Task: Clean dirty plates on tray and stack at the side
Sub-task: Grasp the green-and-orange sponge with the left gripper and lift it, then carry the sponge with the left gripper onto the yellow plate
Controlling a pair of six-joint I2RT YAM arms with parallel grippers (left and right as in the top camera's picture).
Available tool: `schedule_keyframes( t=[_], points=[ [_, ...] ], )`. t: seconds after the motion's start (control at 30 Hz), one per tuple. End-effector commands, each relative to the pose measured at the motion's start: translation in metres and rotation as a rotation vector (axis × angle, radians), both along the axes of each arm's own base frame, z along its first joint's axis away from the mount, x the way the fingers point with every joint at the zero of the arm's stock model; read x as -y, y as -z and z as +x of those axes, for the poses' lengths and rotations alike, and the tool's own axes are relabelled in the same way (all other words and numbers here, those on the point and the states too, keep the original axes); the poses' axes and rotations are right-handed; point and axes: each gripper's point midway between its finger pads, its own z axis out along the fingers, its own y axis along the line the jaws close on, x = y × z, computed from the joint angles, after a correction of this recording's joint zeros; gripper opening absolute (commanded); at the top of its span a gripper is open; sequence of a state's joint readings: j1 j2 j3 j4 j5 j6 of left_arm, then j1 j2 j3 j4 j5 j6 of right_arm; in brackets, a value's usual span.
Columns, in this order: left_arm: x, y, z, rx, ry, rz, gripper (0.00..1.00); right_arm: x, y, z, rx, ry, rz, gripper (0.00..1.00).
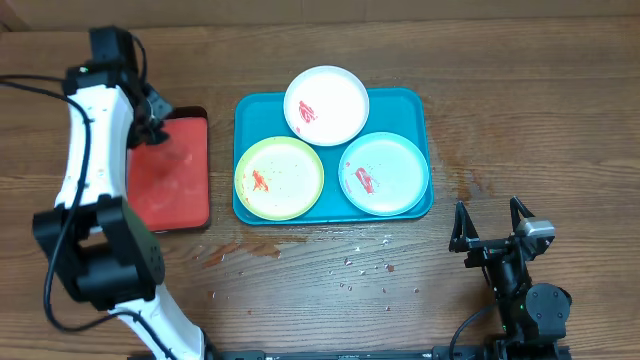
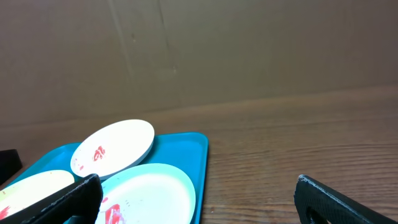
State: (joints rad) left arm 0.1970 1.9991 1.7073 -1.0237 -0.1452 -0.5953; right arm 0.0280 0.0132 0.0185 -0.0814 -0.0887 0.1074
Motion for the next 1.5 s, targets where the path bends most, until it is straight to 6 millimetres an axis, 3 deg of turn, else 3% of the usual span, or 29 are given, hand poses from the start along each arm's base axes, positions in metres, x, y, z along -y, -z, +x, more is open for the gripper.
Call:
schedule_keyframes(
  t=[0.0, 0.1, 0.23, 0.33, 0.37, 0.43, 0.5, 0.63, 0.67, 0.73, 0.8, 0.87, 1.0, 1.1, 1.2, 1.33, 1.47],
  points=[
    [0.000, 0.052, -0.017, -0.155, 0.064, -0.003, 0.04, 0.000, 0.002, 0.000, 0.001, 0.005, -0.004, 1.00],
    [0.000, 0.031, -0.011, -0.143, 0.134, 0.012, 0.04, 0.000, 0.002, 0.000, 0.001, 0.005, -0.004, 1.00],
    [-0.003, -0.032, -0.003, -0.065, 0.146, 0.044, 0.04, 0.000, 0.002, 0.000, 0.001, 0.005, -0.004, 1.00],
    [-0.003, -0.071, -0.002, 0.013, 0.144, 0.065, 0.04, 0.000, 0.002, 0.000, 0.001, 0.005, -0.004, 1.00],
    [-0.003, -0.076, -0.002, 0.027, 0.145, 0.071, 0.04, 0.000, 0.002, 0.000, 0.001, 0.005, -0.004, 1.00],
    [-0.008, -0.077, -0.003, 0.024, 0.134, 0.101, 0.04, 0.000, 0.002, 0.000, 0.001, 0.005, -0.004, 1.00],
    [-0.013, -0.063, -0.005, -0.007, 0.116, 0.120, 0.04, 0.000, 0.002, 0.000, 0.001, 0.005, -0.004, 1.00],
    [-0.010, -0.004, -0.011, -0.078, 0.120, 0.089, 0.09, 0.000, 0.002, 0.000, 0.001, 0.005, -0.004, 1.00],
    [-0.008, 0.011, -0.015, -0.104, 0.123, 0.078, 0.04, 0.000, 0.002, 0.000, 0.001, 0.005, -0.004, 1.00],
    [-0.005, 0.033, -0.025, -0.162, 0.127, 0.059, 0.04, 0.000, 0.002, 0.000, 0.001, 0.005, -0.004, 1.00],
    [-0.006, 0.028, -0.027, -0.169, 0.126, 0.057, 0.04, 0.000, 0.002, 0.000, 0.001, 0.005, -0.004, 1.00],
    [-0.006, 0.010, -0.027, -0.163, 0.126, 0.059, 0.04, 0.000, 0.002, 0.000, 0.001, 0.005, -0.004, 1.00],
    [-0.002, -0.048, -0.026, -0.124, 0.130, 0.055, 0.04, 0.000, 0.002, 0.000, 0.001, 0.005, -0.004, 1.00],
    [0.016, -0.084, -0.025, -0.066, 0.161, -0.018, 0.04, 0.000, 0.002, 0.000, 0.001, 0.005, -0.004, 1.00],
    [0.046, -0.100, -0.025, -0.024, 0.244, -0.133, 0.04, 0.000, 0.002, 0.000, 0.001, 0.005, -0.004, 1.00],
    [0.097, -0.088, -0.030, -0.050, 0.463, -0.275, 0.04, 0.000, 0.002, 0.000, 0.001, 0.005, -0.004, 1.00],
    [0.150, -0.056, -0.047, -0.132, 0.624, -0.377, 0.04, 0.000, 0.002, 0.000, 0.001, 0.005, -0.004, 1.00]
  ],
)
